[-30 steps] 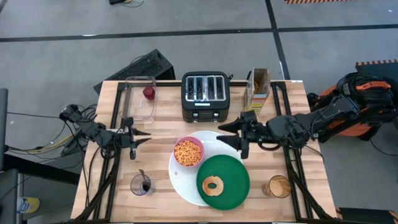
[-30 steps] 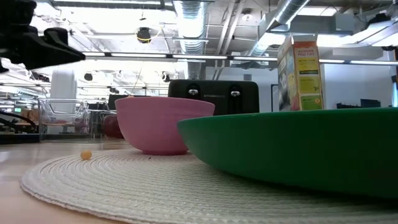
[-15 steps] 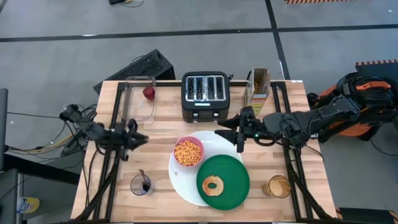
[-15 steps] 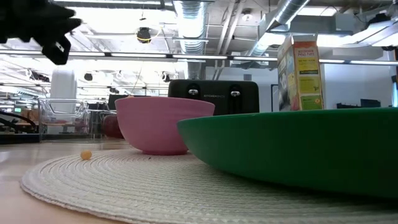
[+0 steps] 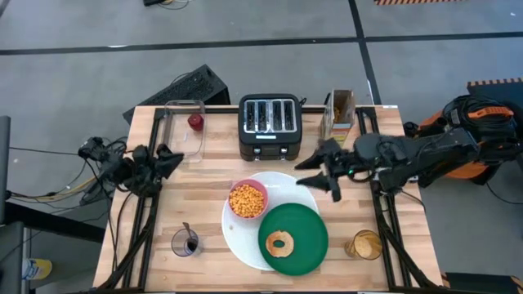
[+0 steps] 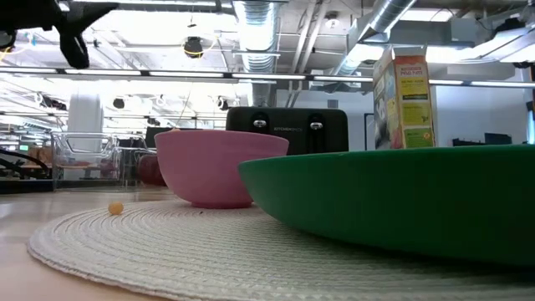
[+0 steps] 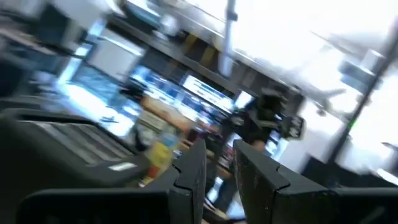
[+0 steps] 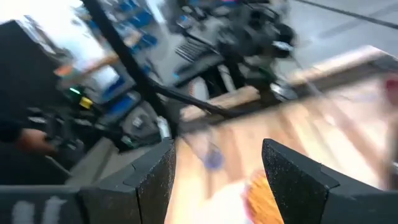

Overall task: Arrange a breakfast setting
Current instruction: Put the spoon on the left of the pink bowl

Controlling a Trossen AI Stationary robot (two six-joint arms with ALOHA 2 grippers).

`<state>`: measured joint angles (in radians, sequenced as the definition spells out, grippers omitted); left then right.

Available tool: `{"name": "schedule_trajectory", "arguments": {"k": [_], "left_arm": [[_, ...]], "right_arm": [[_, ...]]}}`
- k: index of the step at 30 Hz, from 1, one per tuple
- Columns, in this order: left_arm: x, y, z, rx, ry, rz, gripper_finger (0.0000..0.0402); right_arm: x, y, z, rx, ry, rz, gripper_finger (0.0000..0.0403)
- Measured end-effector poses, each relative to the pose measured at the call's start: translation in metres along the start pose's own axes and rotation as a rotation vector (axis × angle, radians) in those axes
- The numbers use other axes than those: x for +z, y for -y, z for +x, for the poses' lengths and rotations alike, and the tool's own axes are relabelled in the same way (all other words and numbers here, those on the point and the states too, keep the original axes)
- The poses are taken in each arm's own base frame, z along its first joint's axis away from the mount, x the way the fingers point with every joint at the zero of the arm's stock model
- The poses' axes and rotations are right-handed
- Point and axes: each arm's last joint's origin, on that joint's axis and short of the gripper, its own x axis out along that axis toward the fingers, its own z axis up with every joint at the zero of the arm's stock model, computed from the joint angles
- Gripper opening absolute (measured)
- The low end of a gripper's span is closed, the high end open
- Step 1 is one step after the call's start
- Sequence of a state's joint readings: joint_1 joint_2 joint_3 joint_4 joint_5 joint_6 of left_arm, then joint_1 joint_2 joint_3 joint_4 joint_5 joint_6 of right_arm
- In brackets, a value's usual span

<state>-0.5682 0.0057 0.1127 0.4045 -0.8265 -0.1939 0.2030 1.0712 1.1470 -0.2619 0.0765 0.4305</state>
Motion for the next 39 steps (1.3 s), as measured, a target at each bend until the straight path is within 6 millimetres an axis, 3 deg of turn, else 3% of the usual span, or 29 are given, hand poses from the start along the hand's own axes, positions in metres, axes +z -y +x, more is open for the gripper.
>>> {"name": "schedule_trajectory", "arguments": {"k": [6, 11, 15, 24, 30, 39], "left_arm": [[0.003, -0.006, -0.001, 0.208, 0.056, -0.020, 0.0068], [0.005, -0.009, -0.002, 0.330, 0.100, -0.102, 0.0068], [0.008, -0.009, -0.002, 0.342, 0.115, -0.092, 0.0068], [0.009, -0.011, -0.003, 0.431, 0.130, -0.078, 0.0068], [0.013, -0.007, -0.002, 0.297, 0.138, -0.117, 0.0068], [0.030, -0.005, -0.002, 0.312, 0.192, -0.229, 0.0068]], "right_arm": [[0.003, 0.017, -0.040, -0.059, 0.049, -0.074, 0.0260], [-0.020, 0.032, -0.067, -0.055, 0.138, -0.103, 0.0260], [-0.043, 0.042, -0.077, -0.041, 0.185, -0.102, 0.0260], [-0.103, 0.069, -0.070, -0.029, 0.213, -0.101, 0.0260], [-0.127, 0.079, -0.066, -0.030, 0.212, -0.101, 0.0260], [-0.149, 0.089, -0.065, -0.041, 0.183, -0.102, 0.0260]]}}
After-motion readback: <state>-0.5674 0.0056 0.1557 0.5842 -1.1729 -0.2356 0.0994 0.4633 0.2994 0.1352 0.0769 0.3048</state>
